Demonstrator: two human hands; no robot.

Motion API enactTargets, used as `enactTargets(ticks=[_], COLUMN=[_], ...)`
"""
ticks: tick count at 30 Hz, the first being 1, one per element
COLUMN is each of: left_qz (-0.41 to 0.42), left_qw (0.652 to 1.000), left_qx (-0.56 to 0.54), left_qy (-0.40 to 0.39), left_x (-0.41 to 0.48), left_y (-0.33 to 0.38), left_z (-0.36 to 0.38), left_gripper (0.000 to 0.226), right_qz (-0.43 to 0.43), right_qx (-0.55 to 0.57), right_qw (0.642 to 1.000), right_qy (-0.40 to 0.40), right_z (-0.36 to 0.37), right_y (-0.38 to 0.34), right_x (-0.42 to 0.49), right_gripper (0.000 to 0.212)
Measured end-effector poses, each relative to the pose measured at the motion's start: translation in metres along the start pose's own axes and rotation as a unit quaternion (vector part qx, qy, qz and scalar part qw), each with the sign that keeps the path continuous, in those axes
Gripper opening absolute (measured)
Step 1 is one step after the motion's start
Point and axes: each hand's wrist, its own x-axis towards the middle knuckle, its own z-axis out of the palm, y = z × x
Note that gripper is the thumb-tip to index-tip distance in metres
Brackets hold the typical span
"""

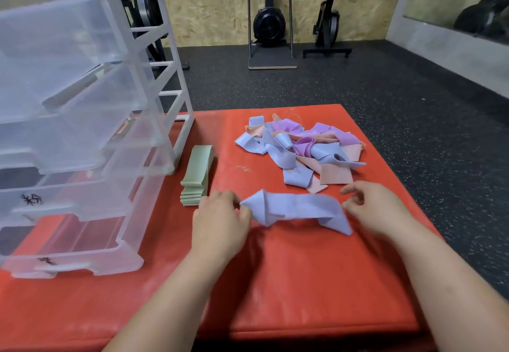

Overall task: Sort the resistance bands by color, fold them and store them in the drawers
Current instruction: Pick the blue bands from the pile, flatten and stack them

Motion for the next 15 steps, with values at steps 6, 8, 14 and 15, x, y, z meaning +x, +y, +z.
enactTargets(ticks=[6,8,14,15], left_qz=[0.113,0.199,0.241,0.231], left_qw=[0.993,0.980,0.967,0.968], left_qx=[0.022,0.001,0.065,0.081], left_qy=[-0.003,0.003,-0.059,-0.061], left_x=[-0.003,-0.001,-0.009,-0.009], left_y=[-0.012,-0.009,0.000,0.000], left_z=[0.008,0.009,0.019,0.021], left_gripper=[0.059,0.062,0.037,0.041], right_qz=[-0.143,-0.189,-0.226,-0.213], right_qx=[-0.013,0.015,-0.079,-0.126], right_qw=[0.990,0.981,0.967,0.965], right_qy=[0.008,-0.032,-0.089,-0.088], right_z=[0.002,0.005,0.028,0.031], right_y=[-0.022,-0.030,-0.041,-0.041], right_x=[-0.017,-0.021,-0.026,-0.026], right_gripper=[0.034,0.026,0.053,0.055])
